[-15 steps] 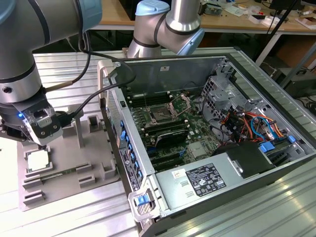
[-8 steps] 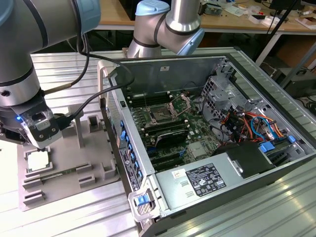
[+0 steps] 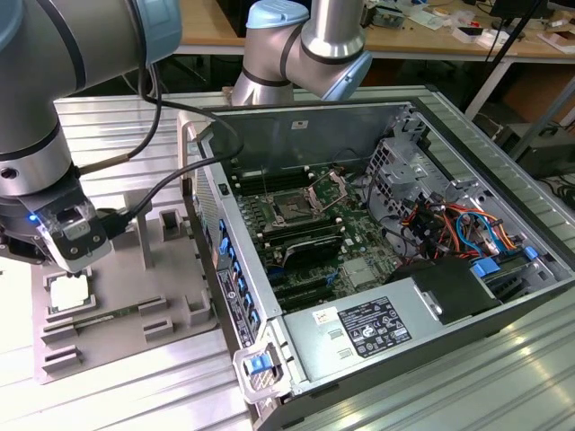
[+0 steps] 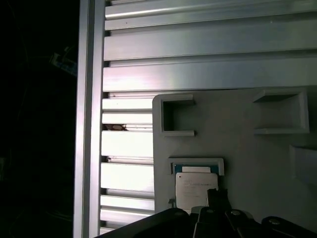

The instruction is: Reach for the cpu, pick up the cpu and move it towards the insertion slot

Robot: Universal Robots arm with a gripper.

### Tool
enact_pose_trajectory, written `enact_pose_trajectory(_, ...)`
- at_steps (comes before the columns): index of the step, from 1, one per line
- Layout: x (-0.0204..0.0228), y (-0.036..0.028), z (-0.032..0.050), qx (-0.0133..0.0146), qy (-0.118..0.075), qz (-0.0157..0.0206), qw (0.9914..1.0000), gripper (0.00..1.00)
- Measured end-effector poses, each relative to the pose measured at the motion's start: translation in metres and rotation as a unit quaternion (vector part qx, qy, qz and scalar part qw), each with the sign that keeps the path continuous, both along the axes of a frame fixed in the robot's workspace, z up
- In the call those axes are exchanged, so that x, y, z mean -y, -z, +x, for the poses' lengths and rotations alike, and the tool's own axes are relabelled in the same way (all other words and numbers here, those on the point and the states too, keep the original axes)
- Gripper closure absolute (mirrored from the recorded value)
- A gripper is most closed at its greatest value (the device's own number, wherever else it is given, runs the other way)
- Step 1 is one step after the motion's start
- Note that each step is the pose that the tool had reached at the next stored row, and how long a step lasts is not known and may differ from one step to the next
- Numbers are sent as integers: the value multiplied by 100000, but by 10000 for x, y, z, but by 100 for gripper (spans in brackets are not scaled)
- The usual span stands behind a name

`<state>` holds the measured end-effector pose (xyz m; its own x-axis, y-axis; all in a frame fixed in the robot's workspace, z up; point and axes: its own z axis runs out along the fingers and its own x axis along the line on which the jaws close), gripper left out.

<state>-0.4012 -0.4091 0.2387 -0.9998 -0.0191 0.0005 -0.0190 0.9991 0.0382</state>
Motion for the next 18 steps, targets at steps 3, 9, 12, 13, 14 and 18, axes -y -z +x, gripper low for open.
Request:
enact_pose_trajectory(3,4,14,0,-2,-3,-3,100000,89)
enact_pose_trajectory(9,8,36,-1,-3,-2,0,100000,89)
enact_pose_trajectory(12,9,44,-1,0,-3,3,100000,89)
enact_pose_trajectory(13,9,46,-1,-2,-4,-1,100000,89)
enact_pose_trajectory(14,9,48,-1,-2,-1,1,100000,89)
enact_pose_trajectory(18,10,57,-1,-2,-2,0,100000,89)
